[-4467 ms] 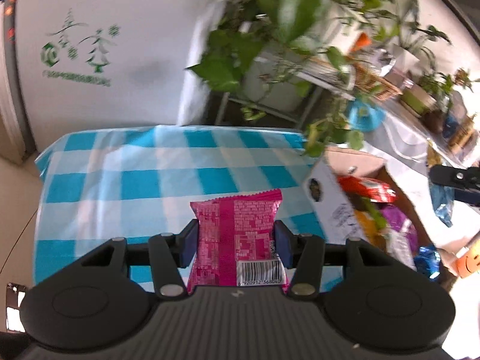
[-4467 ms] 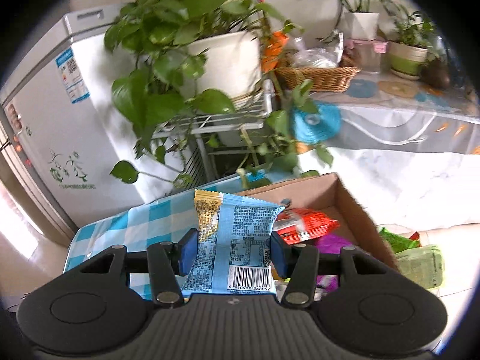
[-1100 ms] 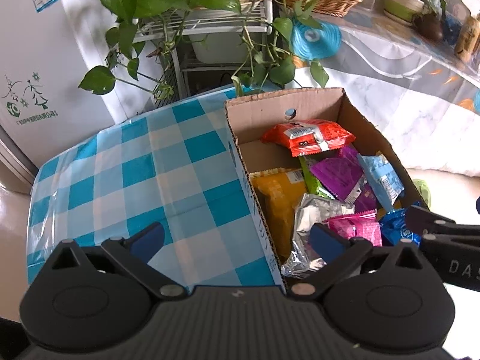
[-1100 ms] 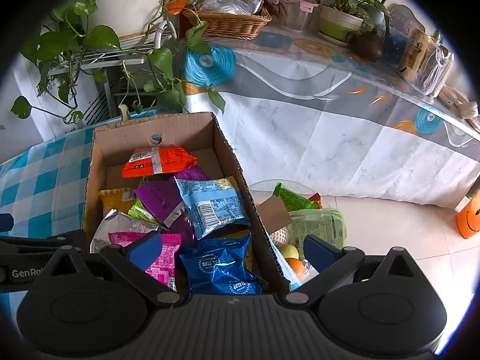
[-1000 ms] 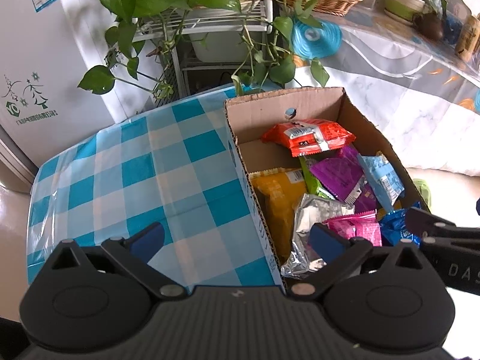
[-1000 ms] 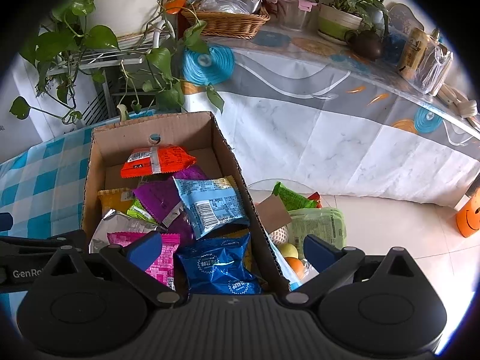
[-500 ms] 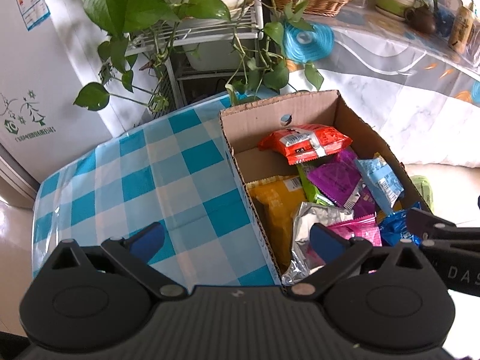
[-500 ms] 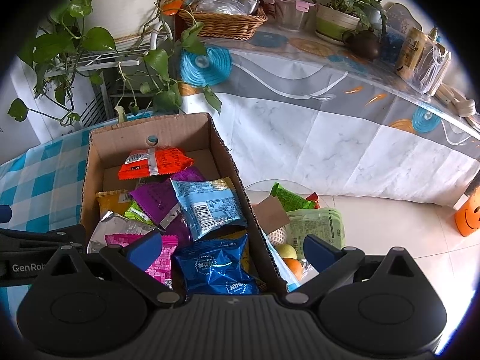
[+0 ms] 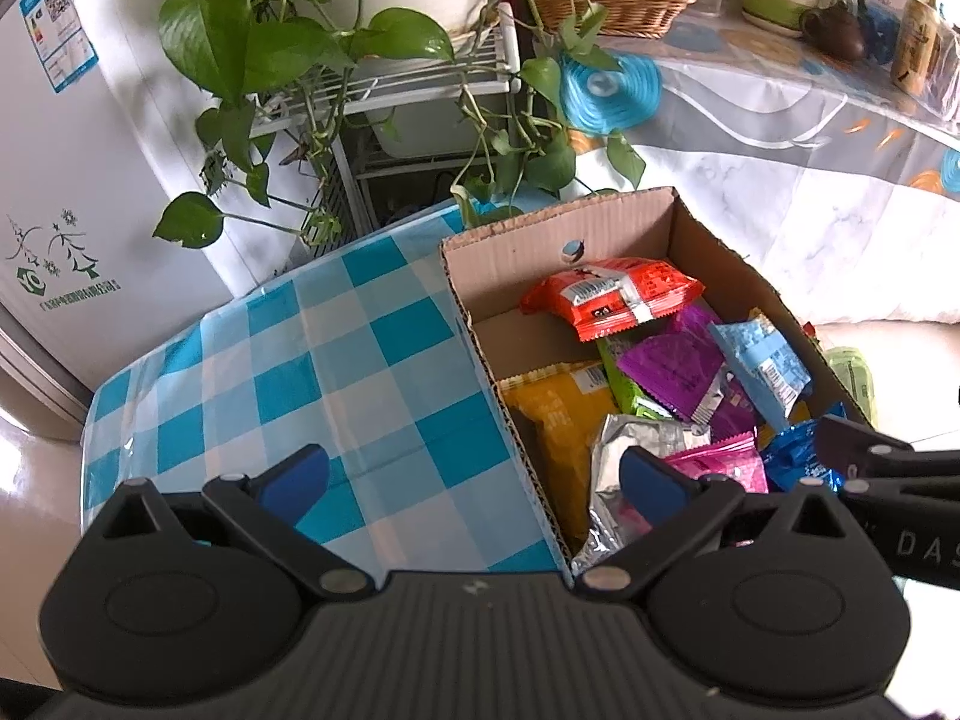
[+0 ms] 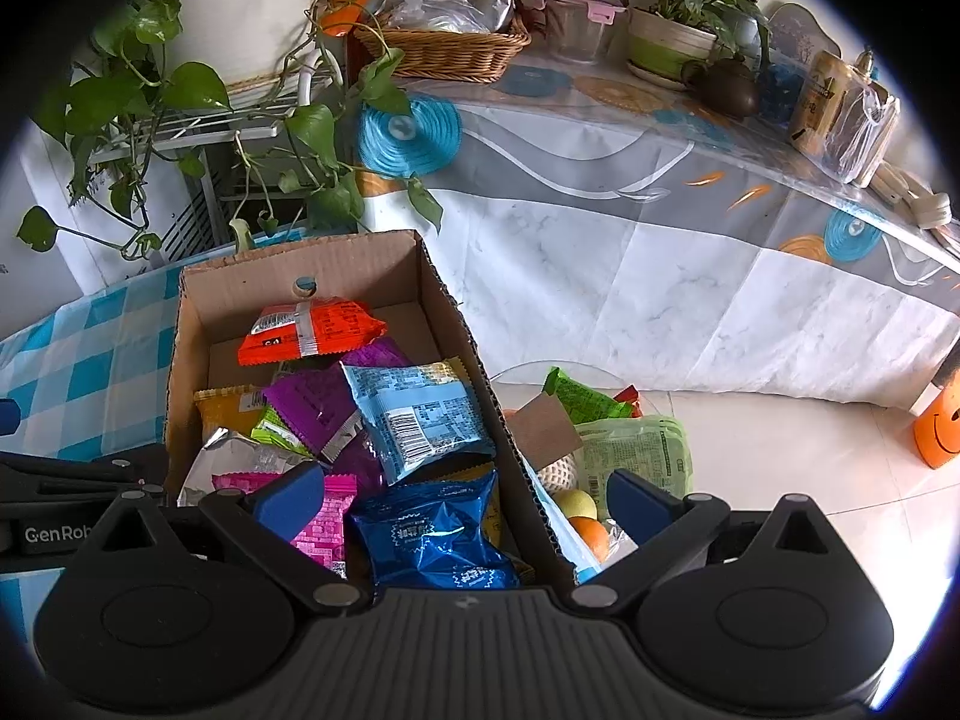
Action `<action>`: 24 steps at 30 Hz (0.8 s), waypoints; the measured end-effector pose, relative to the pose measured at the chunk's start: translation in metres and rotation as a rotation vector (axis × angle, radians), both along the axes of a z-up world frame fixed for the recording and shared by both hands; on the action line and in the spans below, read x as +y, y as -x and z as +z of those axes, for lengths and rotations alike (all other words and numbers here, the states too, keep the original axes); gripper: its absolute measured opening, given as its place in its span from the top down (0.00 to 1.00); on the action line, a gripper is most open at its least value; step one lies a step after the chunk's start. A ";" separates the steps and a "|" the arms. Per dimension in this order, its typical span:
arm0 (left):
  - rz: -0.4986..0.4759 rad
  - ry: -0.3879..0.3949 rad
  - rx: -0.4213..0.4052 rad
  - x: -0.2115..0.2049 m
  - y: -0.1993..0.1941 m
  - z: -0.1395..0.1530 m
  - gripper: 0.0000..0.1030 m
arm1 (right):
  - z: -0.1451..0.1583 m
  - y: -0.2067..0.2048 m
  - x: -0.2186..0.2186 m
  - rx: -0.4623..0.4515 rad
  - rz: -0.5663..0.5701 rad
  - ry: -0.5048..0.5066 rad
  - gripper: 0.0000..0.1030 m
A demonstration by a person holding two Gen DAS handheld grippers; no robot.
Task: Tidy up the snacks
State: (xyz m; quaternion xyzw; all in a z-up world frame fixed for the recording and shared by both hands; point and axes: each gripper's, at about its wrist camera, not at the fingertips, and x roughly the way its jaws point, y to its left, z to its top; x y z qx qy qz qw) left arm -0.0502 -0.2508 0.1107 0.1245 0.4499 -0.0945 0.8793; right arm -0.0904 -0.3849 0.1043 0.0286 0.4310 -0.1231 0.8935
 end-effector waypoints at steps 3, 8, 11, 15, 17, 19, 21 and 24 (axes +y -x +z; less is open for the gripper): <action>-0.008 0.000 0.005 0.001 -0.001 0.000 0.01 | 0.000 0.000 0.000 0.000 0.002 -0.001 0.00; -0.013 0.004 -0.009 0.004 0.000 0.003 0.01 | 0.001 0.000 0.001 -0.008 0.002 -0.011 0.00; -0.019 -0.001 -0.032 0.006 0.003 0.006 0.01 | 0.002 0.001 0.003 -0.020 -0.001 -0.025 0.00; -0.022 -0.015 -0.053 0.013 0.005 0.011 0.01 | 0.003 0.003 0.007 -0.038 0.008 -0.053 0.00; -0.028 -0.017 -0.063 0.019 0.006 0.013 0.01 | 0.004 0.004 0.009 -0.050 0.012 -0.071 0.00; -0.031 -0.013 -0.057 0.027 0.007 0.014 0.01 | 0.005 0.004 0.014 -0.066 0.020 -0.095 0.00; -0.039 -0.010 -0.060 0.036 0.008 0.016 0.01 | 0.007 0.004 0.019 -0.082 0.027 -0.114 0.00; -0.055 -0.024 -0.067 0.048 0.012 0.018 0.01 | 0.008 0.004 0.028 -0.098 0.040 -0.153 0.00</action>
